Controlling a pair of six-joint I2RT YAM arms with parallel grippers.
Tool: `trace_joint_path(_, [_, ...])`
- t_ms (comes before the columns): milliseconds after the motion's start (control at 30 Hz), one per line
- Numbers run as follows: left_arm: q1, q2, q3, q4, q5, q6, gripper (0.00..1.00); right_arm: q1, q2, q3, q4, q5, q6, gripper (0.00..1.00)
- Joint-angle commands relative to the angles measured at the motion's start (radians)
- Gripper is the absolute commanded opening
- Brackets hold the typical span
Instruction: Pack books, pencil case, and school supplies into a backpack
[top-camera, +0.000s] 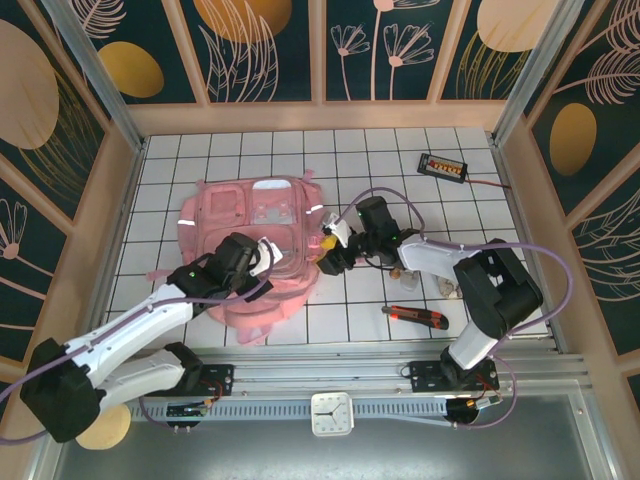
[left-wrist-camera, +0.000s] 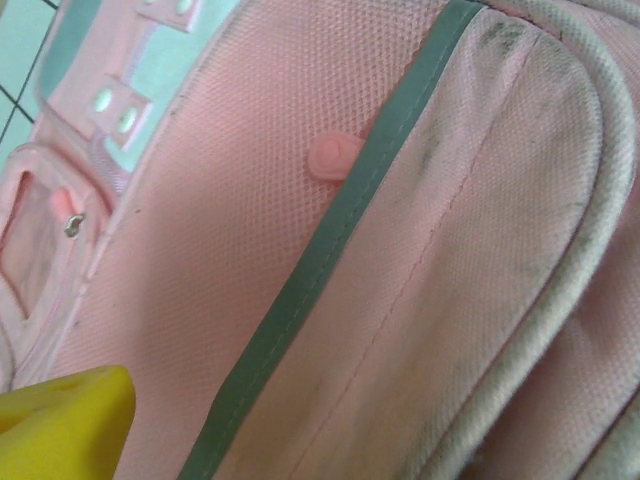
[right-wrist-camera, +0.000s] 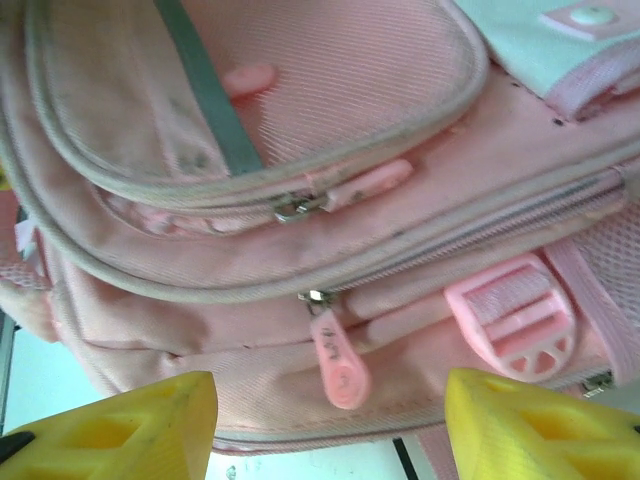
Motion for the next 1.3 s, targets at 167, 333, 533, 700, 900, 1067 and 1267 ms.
trace_joint_path(167, [-0.002,0.037,0.014,0.082,0.008,0.000,0.85,0.044,0.034,0.039,-0.025,0.006,-0.164,0.64])
trace_joint_path(333, [-0.003,0.009,-0.014,0.053,0.000,-0.022,0.58,0.071,0.078,0.054,0.051,0.207,-0.252,0.65])
trace_joint_path(533, [-0.002,-0.031,-0.028,0.031,-0.014,-0.024,0.57,0.082,0.163,0.141,0.024,0.254,-0.313,0.64])
trace_joint_path(700, [-0.003,-0.055,-0.038,0.016,-0.017,-0.018,0.54,0.112,0.207,0.179,-0.015,0.259,-0.350,0.51])
trace_joint_path(900, [-0.003,-0.076,-0.051,0.012,-0.028,-0.021,0.46,0.131,0.207,0.165,-0.054,0.261,-0.375,0.00])
trace_joint_path(1067, [-0.003,-0.075,-0.043,-0.031,-0.023,-0.013,0.00,0.119,0.153,0.128,-0.070,0.276,-0.372,0.00])
trace_joint_path(1267, [-0.003,-0.116,-0.040,-0.078,0.069,0.027,0.00,0.032,0.176,0.188,-0.150,0.249,-0.399,0.00])
